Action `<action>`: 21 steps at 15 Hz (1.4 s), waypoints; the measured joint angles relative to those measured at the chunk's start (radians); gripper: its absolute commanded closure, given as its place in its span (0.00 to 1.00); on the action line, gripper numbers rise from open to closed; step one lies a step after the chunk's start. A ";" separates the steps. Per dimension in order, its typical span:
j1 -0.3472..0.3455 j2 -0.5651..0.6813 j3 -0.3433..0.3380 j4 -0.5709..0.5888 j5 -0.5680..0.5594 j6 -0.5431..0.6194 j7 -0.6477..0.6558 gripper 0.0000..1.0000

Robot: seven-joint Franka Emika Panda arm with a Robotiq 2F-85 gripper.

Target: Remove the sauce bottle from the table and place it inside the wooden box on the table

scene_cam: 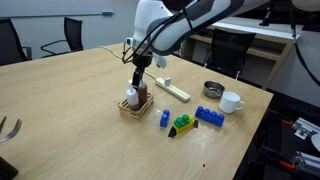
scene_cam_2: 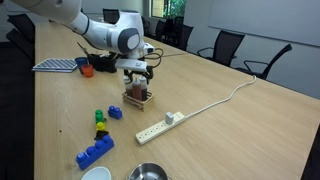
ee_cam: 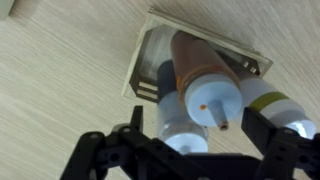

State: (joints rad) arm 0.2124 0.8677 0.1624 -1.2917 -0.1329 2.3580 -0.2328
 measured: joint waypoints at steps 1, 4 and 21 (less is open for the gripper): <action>0.000 0.001 0.000 0.000 0.000 0.000 0.000 0.00; 0.000 0.010 0.000 0.000 0.000 0.001 0.000 0.00; 0.109 -0.147 -0.092 0.080 -0.169 -0.021 0.071 0.00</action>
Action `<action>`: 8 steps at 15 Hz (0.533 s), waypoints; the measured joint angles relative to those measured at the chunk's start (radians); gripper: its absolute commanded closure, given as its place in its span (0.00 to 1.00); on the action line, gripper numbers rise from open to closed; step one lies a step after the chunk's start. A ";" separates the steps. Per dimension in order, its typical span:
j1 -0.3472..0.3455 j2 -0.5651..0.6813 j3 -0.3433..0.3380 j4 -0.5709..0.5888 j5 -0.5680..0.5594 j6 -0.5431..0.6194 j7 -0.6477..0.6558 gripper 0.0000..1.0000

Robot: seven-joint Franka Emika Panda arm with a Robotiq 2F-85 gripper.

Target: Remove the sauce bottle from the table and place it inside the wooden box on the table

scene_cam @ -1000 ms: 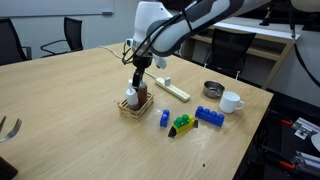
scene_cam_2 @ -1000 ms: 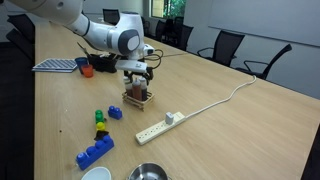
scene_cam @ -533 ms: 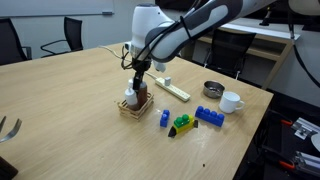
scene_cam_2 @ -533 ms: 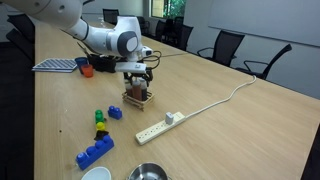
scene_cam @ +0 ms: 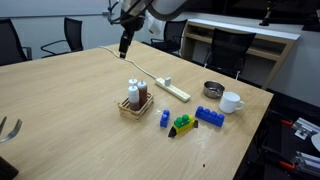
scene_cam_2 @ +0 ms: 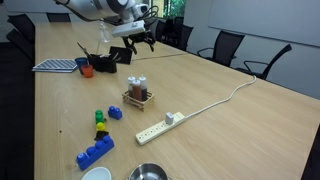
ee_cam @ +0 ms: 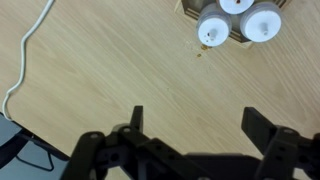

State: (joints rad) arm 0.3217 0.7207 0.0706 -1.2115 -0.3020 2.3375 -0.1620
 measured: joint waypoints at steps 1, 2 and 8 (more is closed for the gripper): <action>0.000 -0.011 -0.002 -0.002 -0.002 0.000 0.000 0.00; 0.000 -0.016 -0.003 -0.003 -0.002 0.000 0.000 0.00; 0.001 -0.016 -0.004 -0.011 -0.003 0.000 0.001 0.00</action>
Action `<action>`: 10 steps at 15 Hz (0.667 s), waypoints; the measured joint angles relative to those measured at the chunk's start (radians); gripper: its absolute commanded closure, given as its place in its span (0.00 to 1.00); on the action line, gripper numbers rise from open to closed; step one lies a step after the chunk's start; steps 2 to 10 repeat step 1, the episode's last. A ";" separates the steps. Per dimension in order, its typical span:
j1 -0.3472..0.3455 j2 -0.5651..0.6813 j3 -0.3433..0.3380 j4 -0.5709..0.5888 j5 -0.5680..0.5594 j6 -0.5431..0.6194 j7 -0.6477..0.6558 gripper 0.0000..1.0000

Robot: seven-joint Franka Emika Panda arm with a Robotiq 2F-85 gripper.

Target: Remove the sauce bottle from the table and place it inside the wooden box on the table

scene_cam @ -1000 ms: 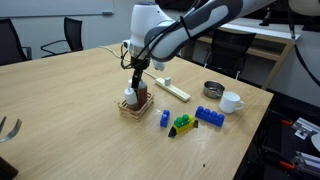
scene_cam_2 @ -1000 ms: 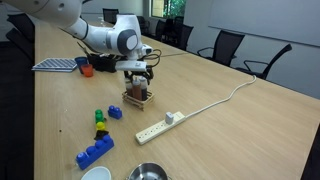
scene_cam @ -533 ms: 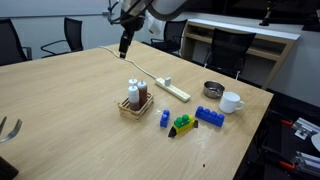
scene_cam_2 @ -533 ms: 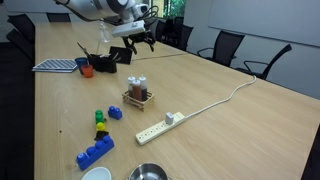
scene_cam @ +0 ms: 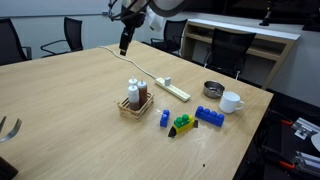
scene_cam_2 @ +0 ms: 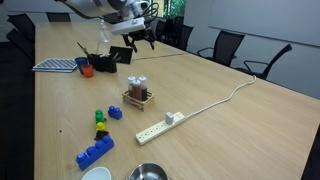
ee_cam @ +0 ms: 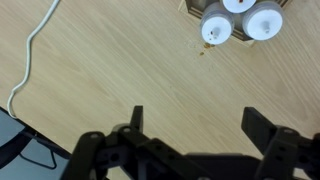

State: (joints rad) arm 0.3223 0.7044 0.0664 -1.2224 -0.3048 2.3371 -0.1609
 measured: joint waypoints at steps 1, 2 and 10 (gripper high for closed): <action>0.000 0.000 0.000 0.000 0.000 0.000 0.000 0.00; 0.000 0.000 0.000 0.000 0.000 0.000 0.000 0.00; 0.000 0.000 0.000 0.000 0.000 0.000 0.000 0.00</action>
